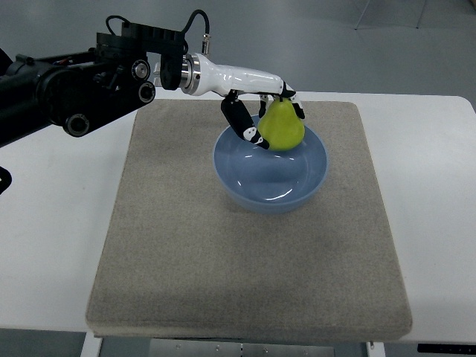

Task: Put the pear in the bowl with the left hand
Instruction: 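Lower the pear into the bowl and open the left hand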

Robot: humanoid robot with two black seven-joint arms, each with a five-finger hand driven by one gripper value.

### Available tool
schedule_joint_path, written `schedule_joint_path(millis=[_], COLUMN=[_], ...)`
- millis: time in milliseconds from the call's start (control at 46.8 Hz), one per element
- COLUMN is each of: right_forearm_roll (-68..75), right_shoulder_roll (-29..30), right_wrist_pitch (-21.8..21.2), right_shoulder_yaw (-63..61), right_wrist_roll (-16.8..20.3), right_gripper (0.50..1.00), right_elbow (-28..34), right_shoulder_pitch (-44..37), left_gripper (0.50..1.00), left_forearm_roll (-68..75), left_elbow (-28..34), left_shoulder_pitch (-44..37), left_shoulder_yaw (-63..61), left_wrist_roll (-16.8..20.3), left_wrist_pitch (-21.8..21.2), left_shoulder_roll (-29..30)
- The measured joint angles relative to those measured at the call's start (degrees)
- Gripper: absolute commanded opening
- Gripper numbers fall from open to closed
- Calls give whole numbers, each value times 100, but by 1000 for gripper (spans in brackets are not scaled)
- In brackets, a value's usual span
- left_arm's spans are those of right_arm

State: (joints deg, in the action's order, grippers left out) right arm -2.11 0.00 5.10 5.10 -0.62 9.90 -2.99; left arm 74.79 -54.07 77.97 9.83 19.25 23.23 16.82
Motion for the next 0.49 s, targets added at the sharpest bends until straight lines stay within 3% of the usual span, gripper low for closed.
schedule_joint_path(millis=[406,470,491], right_forearm_roll=[0,0,0], right_shoulder_roll=[0,0,0], right_wrist_pitch=[0,0,0], right_shoulder_yaw=[0,0,0], right_wrist_roll=[0,0,0], right_gripper=[924,924,924], right_elbow=[1,1,2], right_shoulder_pitch=[0,0,0], left_gripper=[500,623,696], left_forearm_roll=[10,-4,-5], left_elbow=[71,73,72], left_shoulder_pitch=[-204,-210,-216], left_shoulder_yaw=[-42,-20,-17], left_wrist_roll=[-3,-3,-3], left_wrist_pitch=[-18,-37,-37], left_shoulder_roll=[-145,-119,-116])
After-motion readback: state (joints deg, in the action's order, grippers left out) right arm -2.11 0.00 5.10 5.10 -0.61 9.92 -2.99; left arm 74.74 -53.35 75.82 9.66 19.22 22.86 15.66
